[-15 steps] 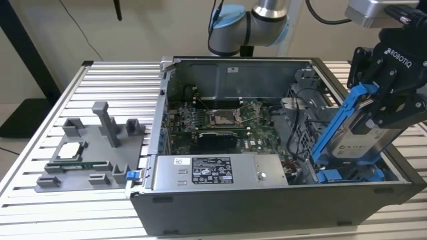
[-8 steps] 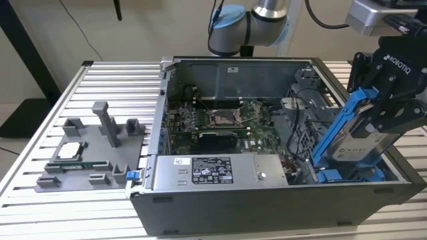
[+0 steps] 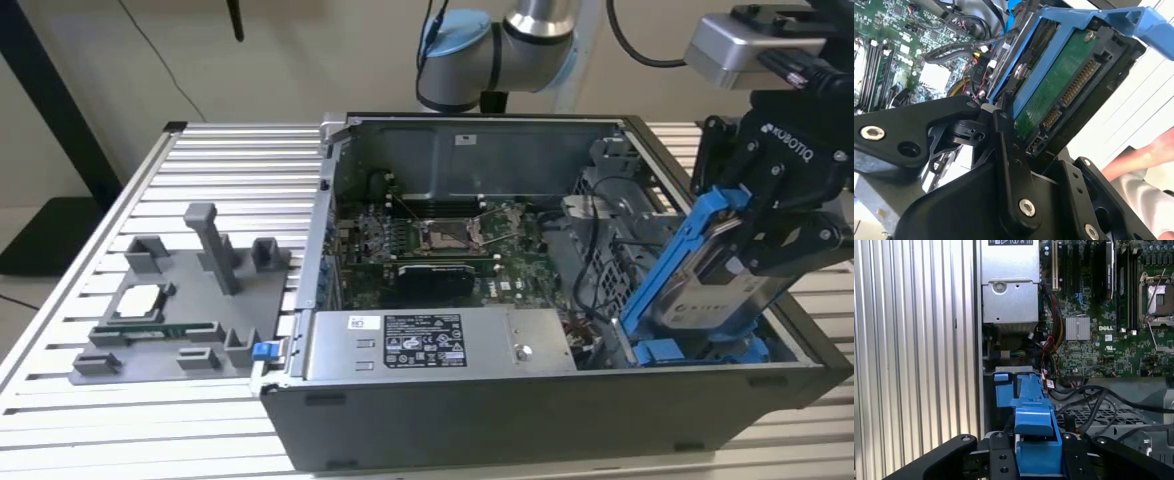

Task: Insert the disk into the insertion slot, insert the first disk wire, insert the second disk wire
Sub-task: 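Insert the disk into the insertion slot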

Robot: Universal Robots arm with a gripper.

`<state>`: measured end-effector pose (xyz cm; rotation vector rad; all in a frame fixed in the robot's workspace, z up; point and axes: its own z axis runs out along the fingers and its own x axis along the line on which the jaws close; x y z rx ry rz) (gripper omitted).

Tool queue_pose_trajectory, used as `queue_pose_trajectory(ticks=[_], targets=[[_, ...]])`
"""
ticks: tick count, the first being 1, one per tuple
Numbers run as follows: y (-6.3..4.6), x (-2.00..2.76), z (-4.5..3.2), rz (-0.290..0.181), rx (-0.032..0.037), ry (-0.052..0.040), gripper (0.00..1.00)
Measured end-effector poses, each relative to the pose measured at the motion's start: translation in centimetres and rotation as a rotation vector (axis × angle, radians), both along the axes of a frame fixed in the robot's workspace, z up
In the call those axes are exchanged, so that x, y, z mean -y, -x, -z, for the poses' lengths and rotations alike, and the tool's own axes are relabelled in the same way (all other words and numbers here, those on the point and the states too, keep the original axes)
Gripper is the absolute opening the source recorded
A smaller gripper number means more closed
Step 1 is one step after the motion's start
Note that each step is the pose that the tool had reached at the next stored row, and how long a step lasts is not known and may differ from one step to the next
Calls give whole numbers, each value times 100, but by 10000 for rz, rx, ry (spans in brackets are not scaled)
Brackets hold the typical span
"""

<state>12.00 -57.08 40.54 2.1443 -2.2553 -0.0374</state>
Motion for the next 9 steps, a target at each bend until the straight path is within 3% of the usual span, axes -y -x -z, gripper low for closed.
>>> queue_pose_trajectory(ticks=[9], targets=[[8, -43, 102, 0, 0, -9, 0]])
